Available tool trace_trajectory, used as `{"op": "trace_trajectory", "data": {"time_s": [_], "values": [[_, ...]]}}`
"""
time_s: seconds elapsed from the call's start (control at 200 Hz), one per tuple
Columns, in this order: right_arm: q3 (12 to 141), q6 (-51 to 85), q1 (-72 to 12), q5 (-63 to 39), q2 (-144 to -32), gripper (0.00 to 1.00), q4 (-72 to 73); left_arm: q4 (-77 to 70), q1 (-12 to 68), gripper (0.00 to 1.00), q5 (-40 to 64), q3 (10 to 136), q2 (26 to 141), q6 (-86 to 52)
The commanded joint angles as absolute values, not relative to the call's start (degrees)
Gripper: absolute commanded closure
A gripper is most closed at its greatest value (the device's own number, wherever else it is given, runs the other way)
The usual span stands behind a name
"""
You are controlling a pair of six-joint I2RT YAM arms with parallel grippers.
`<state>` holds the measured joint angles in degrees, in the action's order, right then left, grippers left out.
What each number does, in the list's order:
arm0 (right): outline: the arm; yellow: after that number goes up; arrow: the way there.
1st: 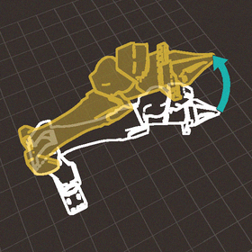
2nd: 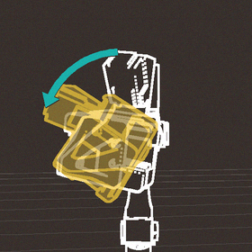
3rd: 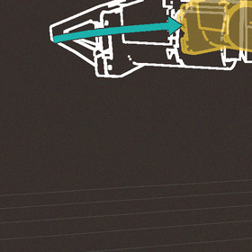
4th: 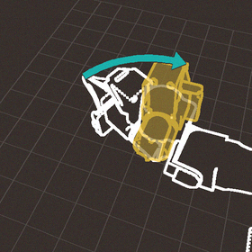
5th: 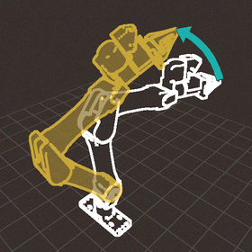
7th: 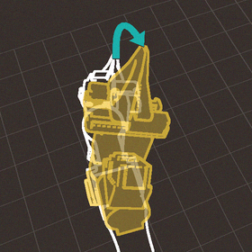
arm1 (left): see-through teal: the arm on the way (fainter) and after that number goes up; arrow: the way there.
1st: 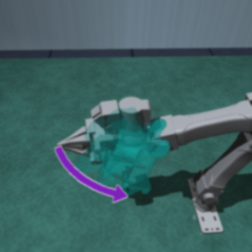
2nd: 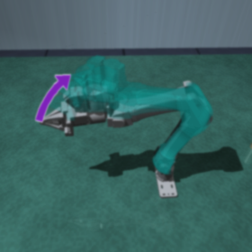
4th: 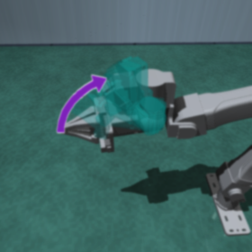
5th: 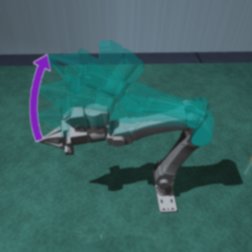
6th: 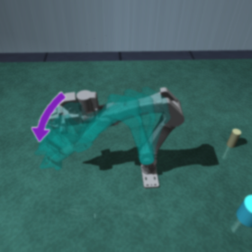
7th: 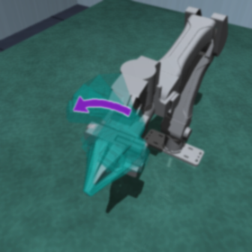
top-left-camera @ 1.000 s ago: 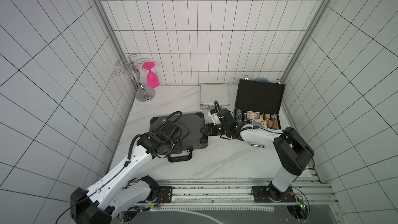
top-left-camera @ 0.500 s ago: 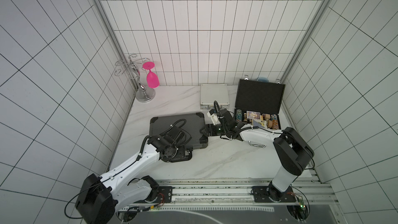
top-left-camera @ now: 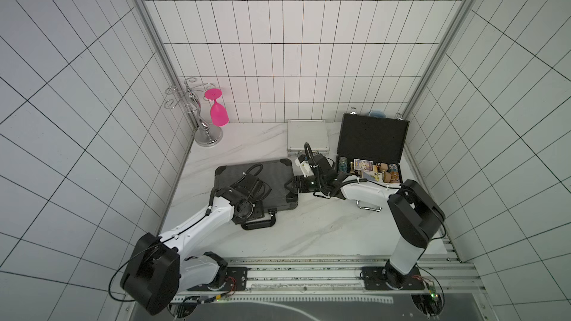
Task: Close the poker set cases
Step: Move the poker set case to the center of the board.
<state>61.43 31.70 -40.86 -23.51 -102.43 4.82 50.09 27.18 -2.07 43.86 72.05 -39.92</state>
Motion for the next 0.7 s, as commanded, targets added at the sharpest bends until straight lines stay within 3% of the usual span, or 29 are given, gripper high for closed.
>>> {"op": "trace_trajectory", "data": {"time_s": [0.0,0.425,0.7], "values": [[68.18,29.44,-40.37,-24.15,-105.61,0.33,0.44,35.35,23.60,0.32,-11.80,46.50,76.67,-42.10],[84.23,27.69,-38.92,-24.99,-116.90,0.33,-5.02,31.26,16.95,0.32,-9.88,52.61,87.78,-40.69],[87.01,28.56,-38.86,-23.67,-120.65,0.35,-6.06,31.19,13.77,0.32,-10.77,58.03,92.45,-39.01]]}}
